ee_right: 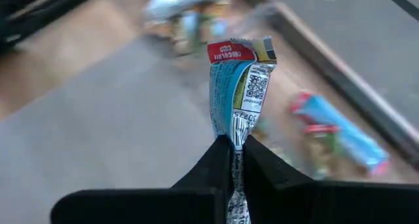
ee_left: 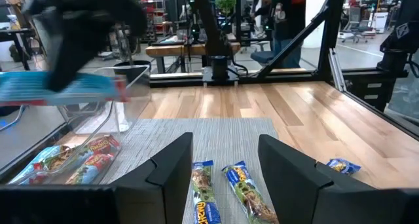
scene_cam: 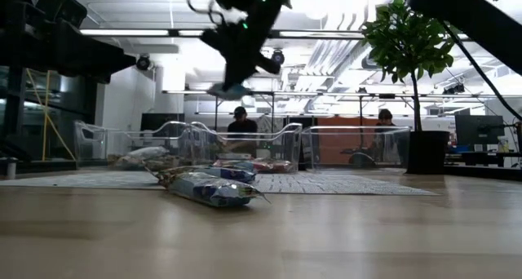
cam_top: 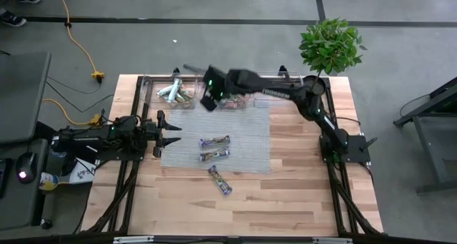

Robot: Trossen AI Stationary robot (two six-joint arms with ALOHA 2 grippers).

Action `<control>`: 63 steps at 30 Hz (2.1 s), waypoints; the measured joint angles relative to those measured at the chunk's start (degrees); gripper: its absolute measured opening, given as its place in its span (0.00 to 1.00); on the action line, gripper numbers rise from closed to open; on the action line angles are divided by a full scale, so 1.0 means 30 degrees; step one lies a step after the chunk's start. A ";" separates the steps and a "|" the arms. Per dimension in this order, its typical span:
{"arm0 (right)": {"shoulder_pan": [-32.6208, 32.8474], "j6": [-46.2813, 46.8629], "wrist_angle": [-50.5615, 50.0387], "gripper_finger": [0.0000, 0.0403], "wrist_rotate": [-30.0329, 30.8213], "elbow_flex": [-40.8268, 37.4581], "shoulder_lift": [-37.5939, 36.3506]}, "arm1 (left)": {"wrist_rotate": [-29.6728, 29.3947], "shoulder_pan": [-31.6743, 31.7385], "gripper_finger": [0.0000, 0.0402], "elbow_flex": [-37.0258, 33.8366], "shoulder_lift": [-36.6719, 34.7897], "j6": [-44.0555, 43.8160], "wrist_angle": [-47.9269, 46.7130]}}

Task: Pick and place Granola Bars by type
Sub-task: Put the red granola bar into the middle transparent bin, then put the blue granola bar into the right transparent bin

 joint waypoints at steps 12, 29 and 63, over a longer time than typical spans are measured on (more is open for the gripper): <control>-0.3235 -0.0458 -0.0555 0.11 -0.0773 -0.0076 0.0000 | 0.0000 0.0003 0.43 0.0000 0.0000 0.0002 -0.0003; -0.2401 -0.3354 0.2027 0.34 -0.7014 -0.0084 0.0007 | 0.0000 0.0003 0.43 0.0000 -0.0003 -0.0001 -0.0003; 0.3336 -0.9482 -0.1496 0.61 -0.5775 -0.0091 0.3341 | 0.0000 0.0000 0.43 0.0000 -0.0003 0.0004 0.0002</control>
